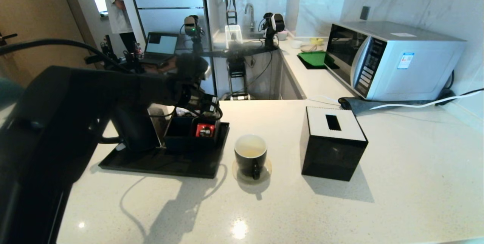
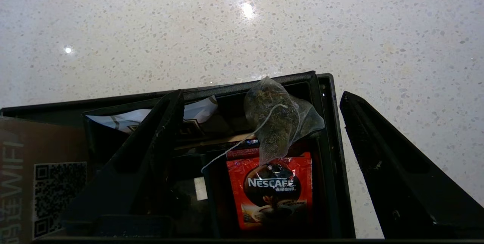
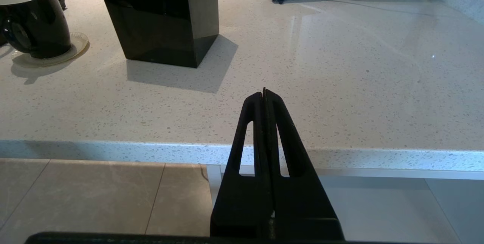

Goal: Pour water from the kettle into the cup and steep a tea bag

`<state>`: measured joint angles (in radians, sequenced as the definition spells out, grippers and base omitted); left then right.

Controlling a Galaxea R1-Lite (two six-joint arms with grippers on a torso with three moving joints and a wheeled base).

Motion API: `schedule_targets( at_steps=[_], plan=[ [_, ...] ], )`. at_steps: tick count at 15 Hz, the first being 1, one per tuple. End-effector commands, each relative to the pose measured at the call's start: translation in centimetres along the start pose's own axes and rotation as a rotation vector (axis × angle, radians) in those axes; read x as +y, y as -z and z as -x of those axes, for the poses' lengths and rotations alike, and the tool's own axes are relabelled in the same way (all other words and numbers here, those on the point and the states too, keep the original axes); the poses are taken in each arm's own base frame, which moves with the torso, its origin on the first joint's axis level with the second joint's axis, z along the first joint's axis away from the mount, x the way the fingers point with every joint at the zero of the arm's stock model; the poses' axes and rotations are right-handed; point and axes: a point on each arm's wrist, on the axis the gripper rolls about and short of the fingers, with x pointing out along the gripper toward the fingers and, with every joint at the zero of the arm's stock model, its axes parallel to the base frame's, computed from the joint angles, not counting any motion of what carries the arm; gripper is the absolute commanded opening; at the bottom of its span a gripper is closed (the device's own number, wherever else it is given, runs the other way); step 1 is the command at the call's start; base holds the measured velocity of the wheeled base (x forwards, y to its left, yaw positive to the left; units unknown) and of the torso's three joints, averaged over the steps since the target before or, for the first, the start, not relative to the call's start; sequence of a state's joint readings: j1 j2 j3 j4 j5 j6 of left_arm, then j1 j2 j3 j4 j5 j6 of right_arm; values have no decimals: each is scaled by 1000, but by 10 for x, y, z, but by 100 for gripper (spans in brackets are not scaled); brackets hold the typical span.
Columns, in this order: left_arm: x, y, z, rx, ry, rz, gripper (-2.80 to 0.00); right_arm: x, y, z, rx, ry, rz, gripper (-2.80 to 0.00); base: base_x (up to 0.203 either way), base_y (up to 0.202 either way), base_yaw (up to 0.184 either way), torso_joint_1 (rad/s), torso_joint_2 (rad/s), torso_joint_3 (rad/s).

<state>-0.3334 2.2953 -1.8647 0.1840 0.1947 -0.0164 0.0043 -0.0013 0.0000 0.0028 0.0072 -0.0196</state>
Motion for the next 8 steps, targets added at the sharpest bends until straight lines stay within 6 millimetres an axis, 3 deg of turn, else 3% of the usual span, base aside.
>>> schedule_targets(
  at_steps=[1, 8],
  plan=[
    [0, 5, -7, 15, 7, 0, 0, 0, 0, 0, 1, -1, 0, -280, 0, 0, 0, 0, 0, 0],
    [8, 11, -20, 19, 4, 10, 0, 0, 0, 0, 1, -1, 0, -280, 0, 0, 0, 0, 0, 0]
  ],
)
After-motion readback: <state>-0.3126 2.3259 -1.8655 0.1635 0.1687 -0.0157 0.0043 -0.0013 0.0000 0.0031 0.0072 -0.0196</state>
